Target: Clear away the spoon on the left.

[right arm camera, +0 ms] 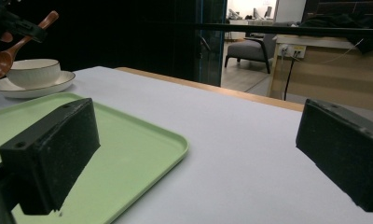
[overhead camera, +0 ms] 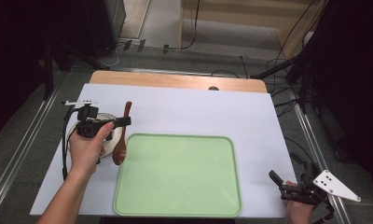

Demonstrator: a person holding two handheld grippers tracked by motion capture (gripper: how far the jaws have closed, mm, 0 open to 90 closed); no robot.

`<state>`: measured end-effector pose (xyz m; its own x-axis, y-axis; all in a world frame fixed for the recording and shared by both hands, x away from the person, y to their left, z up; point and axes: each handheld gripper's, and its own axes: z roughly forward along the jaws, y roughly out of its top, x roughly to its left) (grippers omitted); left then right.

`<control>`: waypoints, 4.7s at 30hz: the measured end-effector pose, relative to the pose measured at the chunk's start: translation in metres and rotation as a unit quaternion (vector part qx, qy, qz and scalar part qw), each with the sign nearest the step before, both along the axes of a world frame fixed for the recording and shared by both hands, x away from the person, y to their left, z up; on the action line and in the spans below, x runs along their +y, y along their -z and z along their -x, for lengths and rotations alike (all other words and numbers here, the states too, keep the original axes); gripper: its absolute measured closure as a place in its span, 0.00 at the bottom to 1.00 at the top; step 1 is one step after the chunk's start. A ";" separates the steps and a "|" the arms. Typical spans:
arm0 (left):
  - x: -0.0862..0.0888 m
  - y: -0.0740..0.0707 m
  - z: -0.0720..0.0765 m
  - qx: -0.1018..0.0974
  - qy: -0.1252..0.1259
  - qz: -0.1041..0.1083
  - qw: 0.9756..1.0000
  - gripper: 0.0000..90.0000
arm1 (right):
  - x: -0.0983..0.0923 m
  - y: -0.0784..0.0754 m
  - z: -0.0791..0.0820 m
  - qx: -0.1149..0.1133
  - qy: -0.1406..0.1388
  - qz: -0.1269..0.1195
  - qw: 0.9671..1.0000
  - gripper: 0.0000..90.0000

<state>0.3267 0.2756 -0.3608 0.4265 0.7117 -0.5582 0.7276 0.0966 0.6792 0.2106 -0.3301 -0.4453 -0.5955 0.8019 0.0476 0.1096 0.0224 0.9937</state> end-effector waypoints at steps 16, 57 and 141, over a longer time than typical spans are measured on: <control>-0.018 0.030 0.015 0.021 0.016 0.026 0.999 0.95 | 0.000 0.000 0.000 0.000 0.000 0.001 1.000 0.00; -0.037 0.093 0.021 0.077 0.025 0.003 0.997 0.55 | 0.002 0.001 0.001 -0.001 -0.002 0.008 1.000 0.00; 0.021 0.059 0.077 -0.123 0.048 -0.066 0.989 0.00 | 0.000 0.001 0.001 -0.002 -0.001 0.001 1.000 0.00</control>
<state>0.2498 0.2966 -0.4199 0.6070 0.7215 -0.3331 0.5397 -0.0666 0.8392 0.2091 -0.3301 -0.4461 -0.5979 0.8004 0.0438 0.1050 0.0241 0.9942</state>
